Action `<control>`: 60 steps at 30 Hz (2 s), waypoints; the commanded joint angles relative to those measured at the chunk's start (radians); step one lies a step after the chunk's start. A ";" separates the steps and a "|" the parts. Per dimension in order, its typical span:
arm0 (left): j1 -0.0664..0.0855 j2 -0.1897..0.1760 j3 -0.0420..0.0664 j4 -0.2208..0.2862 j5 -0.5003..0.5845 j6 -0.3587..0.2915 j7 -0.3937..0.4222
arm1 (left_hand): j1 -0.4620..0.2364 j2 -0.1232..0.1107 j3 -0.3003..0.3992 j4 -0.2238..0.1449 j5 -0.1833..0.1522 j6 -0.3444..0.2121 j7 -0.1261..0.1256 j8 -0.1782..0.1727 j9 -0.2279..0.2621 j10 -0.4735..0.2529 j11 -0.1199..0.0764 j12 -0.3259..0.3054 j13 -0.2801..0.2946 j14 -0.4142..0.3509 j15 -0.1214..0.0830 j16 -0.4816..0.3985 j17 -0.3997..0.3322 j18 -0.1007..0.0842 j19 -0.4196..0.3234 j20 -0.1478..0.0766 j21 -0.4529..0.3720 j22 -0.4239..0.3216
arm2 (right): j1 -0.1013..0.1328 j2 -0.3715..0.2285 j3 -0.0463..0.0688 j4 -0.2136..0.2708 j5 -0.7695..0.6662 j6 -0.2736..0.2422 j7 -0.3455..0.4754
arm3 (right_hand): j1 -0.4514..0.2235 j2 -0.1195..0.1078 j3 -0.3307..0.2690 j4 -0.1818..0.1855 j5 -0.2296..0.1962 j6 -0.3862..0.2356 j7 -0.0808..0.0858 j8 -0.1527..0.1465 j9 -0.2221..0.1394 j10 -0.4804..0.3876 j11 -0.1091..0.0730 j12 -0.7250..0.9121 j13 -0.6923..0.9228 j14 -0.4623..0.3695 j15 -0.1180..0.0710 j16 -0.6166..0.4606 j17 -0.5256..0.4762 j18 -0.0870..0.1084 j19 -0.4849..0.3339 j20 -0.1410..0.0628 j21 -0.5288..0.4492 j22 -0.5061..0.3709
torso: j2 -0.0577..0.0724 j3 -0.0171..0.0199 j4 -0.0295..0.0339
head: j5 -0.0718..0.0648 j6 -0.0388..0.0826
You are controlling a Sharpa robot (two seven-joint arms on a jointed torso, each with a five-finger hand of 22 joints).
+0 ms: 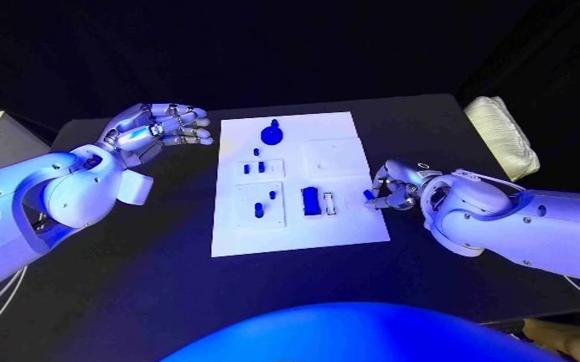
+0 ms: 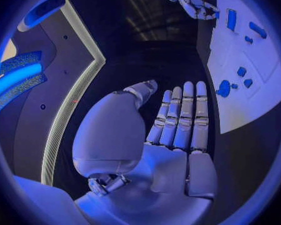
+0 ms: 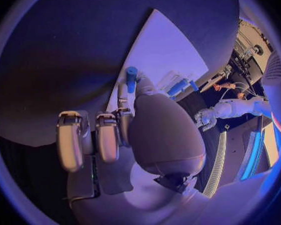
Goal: Assemble the parts on the task board
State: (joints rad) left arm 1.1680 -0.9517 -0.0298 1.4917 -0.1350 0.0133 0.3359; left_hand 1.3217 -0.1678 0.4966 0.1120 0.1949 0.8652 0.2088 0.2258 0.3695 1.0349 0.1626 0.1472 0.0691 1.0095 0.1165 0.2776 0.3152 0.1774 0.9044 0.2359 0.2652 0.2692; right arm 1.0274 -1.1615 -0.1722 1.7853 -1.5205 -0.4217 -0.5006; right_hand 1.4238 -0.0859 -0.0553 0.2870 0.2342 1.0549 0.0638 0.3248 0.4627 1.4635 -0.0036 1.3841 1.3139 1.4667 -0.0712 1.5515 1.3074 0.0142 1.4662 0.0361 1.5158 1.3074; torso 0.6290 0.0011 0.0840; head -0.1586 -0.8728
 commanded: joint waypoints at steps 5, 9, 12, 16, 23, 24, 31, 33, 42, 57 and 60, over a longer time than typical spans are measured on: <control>0.000 0.000 0.001 0.002 0.004 0.015 0.002 | -0.005 0.001 -0.001 0.006 0.006 -0.001 0.002 -0.003 -0.002 -0.005 0.001 0.001 0.001 -0.003 0.006 -0.006 0.001 0.005 0.005 0.001 -0.005 -0.002 | -0.021 0.017 -0.008 -0.006 -0.006 0.050 -0.017 | 0.094 -0.009 0.118 -0.003 0.028 0.021 -0.002 -0.018 -0.026 0.031 -0.012 -0.005 0.148 0.094 -0.007 -0.003 0.216 -0.005 0.093 -0.008 0.007 0.251 | 0.000 0.0009 -0.0011 | 0.000 0.000; 0.000 0.001 0.001 0.002 0.004 0.015 0.002 | -0.005 0.001 -0.001 0.006 0.006 -0.001 0.002 -0.003 -0.002 -0.005 0.001 0.001 0.001 -0.003 0.006 -0.006 0.001 0.005 0.005 0.001 -0.005 -0.002 | -0.025 0.023 -0.008 -0.006 -0.009 0.028 -0.021 | 0.106 -0.031 0.234 -0.003 0.057 0.029 -0.002 -0.020 -0.032 0.033 -0.013 -0.002 0.150 0.094 -0.009 -0.002 0.218 -0.005 0.094 -0.010 0.010 0.252 | -0.001 0.0007 -0.0007 | 0.000 0.000; 0.000 0.001 0.001 0.002 0.004 0.015 0.002 | -0.005 0.001 -0.001 0.006 0.006 -0.001 0.002 -0.003 -0.002 -0.005 0.001 0.001 0.001 -0.003 0.006 -0.006 0.001 0.005 0.005 0.001 -0.005 -0.002 | -0.026 0.024 -0.008 -0.005 -0.010 0.006 -0.025 | 0.079 -0.070 0.340 -0.008 0.059 0.030 -0.002 -0.012 -0.026 0.036 -0.012 0.002 0.153 0.094 -0.010 -0.001 0.220 -0.006 0.095 -0.010 0.013 0.253 | -0.001 -0.0007 0.0014 | -0.001 0.000; 0.000 0.001 0.001 0.002 0.004 0.014 0.001 | -0.005 0.001 -0.001 0.006 0.006 -0.001 0.002 -0.003 -0.002 -0.005 0.001 0.001 0.001 -0.003 0.006 -0.006 0.001 0.005 0.005 0.001 -0.005 -0.002 | -0.026 0.026 -0.007 0.002 -0.010 -0.026 -0.027 | 0.038 -0.100 0.417 -0.018 0.058 0.029 -0.005 -0.002 -0.019 0.039 -0.014 0.007 0.156 0.095 -0.009 0.000 0.222 -0.007 0.095 -0.010 0.016 0.253 | 0.000 0.0000 -0.0007 | 0.002 0.000; 0.000 0.003 0.001 0.002 0.004 0.014 0.002 | -0.005 0.002 -0.001 0.007 0.007 -0.002 0.003 -0.004 -0.002 -0.006 0.001 0.001 0.001 -0.003 0.006 -0.007 0.002 0.005 0.006 0.001 -0.006 -0.003 | -0.013 0.028 -0.006 0.043 -0.001 -0.111 -0.011 | -0.023 -0.126 0.494 -0.039 0.060 0.030 -0.008 0.013 -0.007 0.049 -0.017 0.027 0.168 0.098 -0.011 0.005 0.233 -0.010 0.100 -0.012 0.034 0.258 | -0.002 -0.0007 0.0017 | 0.002 0.000; 0.000 0.004 0.001 0.002 0.004 0.014 0.002 | -0.005 0.002 -0.001 0.007 0.007 -0.002 0.003 -0.004 -0.002 -0.006 0.001 0.001 0.001 -0.003 0.006 -0.007 0.002 0.005 0.006 0.001 -0.006 -0.003 | -0.010 0.028 -0.005 0.051 0.001 -0.123 -0.006 | -0.029 -0.127 0.501 -0.041 0.061 0.031 -0.010 0.015 -0.005 0.053 -0.018 0.035 0.172 0.098 -0.012 0.007 0.237 -0.011 0.101 -0.012 0.041 0.260 | -0.002 -0.0009 0.0025 | 0.001 0.000; 0.000 0.004 0.001 0.002 0.004 0.013 0.002 | -0.005 0.002 -0.001 0.007 0.007 -0.002 0.003 -0.004 -0.002 -0.006 0.001 0.001 0.001 -0.003 0.006 -0.007 0.002 0.005 0.006 0.001 -0.006 -0.003 | 0.008 0.043 -0.005 0.086 0.048 -0.162 0.014 | -0.095 -0.131 0.527 -0.035 0.049 0.032 -0.012 0.024 0.002 0.061 -0.020 0.052 0.182 0.100 -0.014 0.010 0.243 -0.014 0.104 -0.014 0.052 0.263 | 0.000 -0.0012 0.0006 | 0.005 0.000; 0.000 0.004 0.001 0.003 0.004 0.013 0.002 | -0.005 0.002 -0.001 0.007 0.007 -0.002 0.003 -0.004 -0.002 -0.006 0.001 0.001 0.001 -0.003 0.006 -0.007 0.002 0.005 0.006 0.001 -0.006 -0.003 | 0.010 0.053 -0.005 0.086 0.070 -0.160 0.017 | -0.108 -0.130 0.531 -0.032 0.047 0.032 -0.012 0.025 0.003 0.061 -0.020 0.053 0.183 0.100 -0.014 0.010 0.244 -0.014 0.104 -0.015 0.052 0.263 | 0.000 -0.0008 0.0010 | 0.005 0.000; 0.000 0.002 0.001 0.006 0.004 0.012 0.002 | -0.005 0.002 -0.001 0.007 0.007 -0.002 0.003 -0.004 -0.002 -0.006 0.001 0.001 0.001 -0.003 0.006 -0.007 0.002 0.005 0.006 0.001 -0.006 -0.003 | 0.011 0.104 -0.005 0.067 0.144 -0.150 0.009 | -0.202 -0.132 0.524 -0.008 0.072 0.037 -0.013 0.035 0.010 0.068 -0.020 0.064 0.191 0.101 -0.014 0.013 0.250 -0.013 0.104 -0.015 0.050 0.262 | 0.000 -0.0012 0.0003 | 0.004 0.000; 0.000 0.002 0.001 0.007 -0.004 0.014 -0.001 | -0.003 0.002 -0.001 0.008 0.007 -0.004 0.004 -0.005 -0.003 -0.007 0.002 0.001 0.001 -0.004 0.007 -0.008 0.003 0.005 0.008 0.001 -0.008 -0.005 | 0.008 0.150 -0.005 0.037 0.172 -0.084 -0.043 | -0.293 -0.110 0.497 0.001 0.051 0.051 -0.017 0.048 0.016 0.076 -0.024 0.086 0.204 0.100 -0.016 0.010 0.244 -0.012 0.102 -0.015 0.042 0.260 | 0.000 0.0008 -0.0009 | 0.008 0.000; 0.000 0.003 0.001 0.007 -0.005 0.016 -0.001 | -0.003 0.002 -0.001 0.008 0.007 -0.004 0.004 -0.005 -0.003 -0.007 0.002 0.001 0.001 -0.004 0.007 -0.008 0.003 0.005 0.008 0.001 -0.008 -0.005 | 0.008 0.154 -0.005 0.034 0.161 -0.082 -0.051 | -0.298 -0.112 0.495 0.000 0.049 0.051 -0.017 0.048 0.016 0.076 -0.024 0.085 0.204 0.100 -0.016 0.010 0.243 -0.011 0.101 -0.015 0.041 0.260 | 0.000 0.0011 -0.0018 | 0.008 0.000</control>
State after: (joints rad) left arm 1.1678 -0.9504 -0.0299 1.4959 -0.1370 0.0133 0.3309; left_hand 1.3217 -0.1678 0.4938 0.1148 0.1949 0.8652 0.2088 0.2258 0.3677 1.0348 0.1626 0.1472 0.0685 1.0095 0.1165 0.2731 0.3178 0.1774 0.9043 0.2358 0.2611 0.2656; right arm 1.0365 -1.0100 -0.1770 1.8205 -1.3558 -0.5339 -0.5281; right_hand 1.1357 -0.1935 0.4444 0.2859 0.2863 1.1047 0.0386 0.3757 0.4795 1.4676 -0.0208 1.4635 1.3078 1.4665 -0.0790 1.5601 1.3078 0.0143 1.4680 0.0270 1.5617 1.3074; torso 0.6293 0.0016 0.0843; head -0.1516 -0.8728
